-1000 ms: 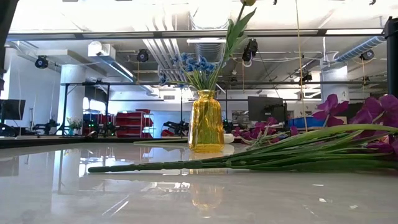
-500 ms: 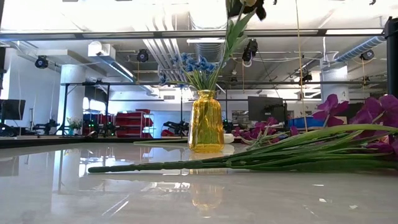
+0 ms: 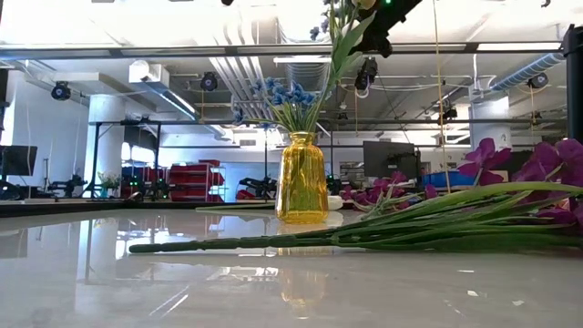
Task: Sort flowers into vase by color
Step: Put the blue flowers into the green vase
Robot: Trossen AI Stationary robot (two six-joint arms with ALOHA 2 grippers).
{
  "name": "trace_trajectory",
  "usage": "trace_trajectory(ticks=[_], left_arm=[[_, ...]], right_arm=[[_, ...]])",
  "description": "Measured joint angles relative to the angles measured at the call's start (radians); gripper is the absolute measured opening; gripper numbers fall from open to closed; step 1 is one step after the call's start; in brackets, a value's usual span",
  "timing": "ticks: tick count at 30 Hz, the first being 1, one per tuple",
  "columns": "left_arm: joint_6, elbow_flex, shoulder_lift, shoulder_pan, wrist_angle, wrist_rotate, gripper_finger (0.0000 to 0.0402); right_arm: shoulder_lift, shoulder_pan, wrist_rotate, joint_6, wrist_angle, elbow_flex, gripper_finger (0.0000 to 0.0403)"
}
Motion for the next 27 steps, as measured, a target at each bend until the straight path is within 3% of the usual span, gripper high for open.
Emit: trace_trajectory(ticks=[17,21,27], left_arm=[[0.023,0.0,0.001,0.006,-0.005,-0.077,0.0166],[0.03,0.0,0.005,0.008,-0.005,-0.078,0.0166],[0.044,-0.001,0.005,0.01,-0.005,-0.08,0.0166]], right_arm=[[-0.132,-0.069,0.003,0.097,0.506,-0.431,0.0017],[-0.121,-0.073,0.003,0.148,0.615,-0.475,0.0017],[-0.12,-0.073,0.003,0.154,0.61,-0.467,0.0018]])
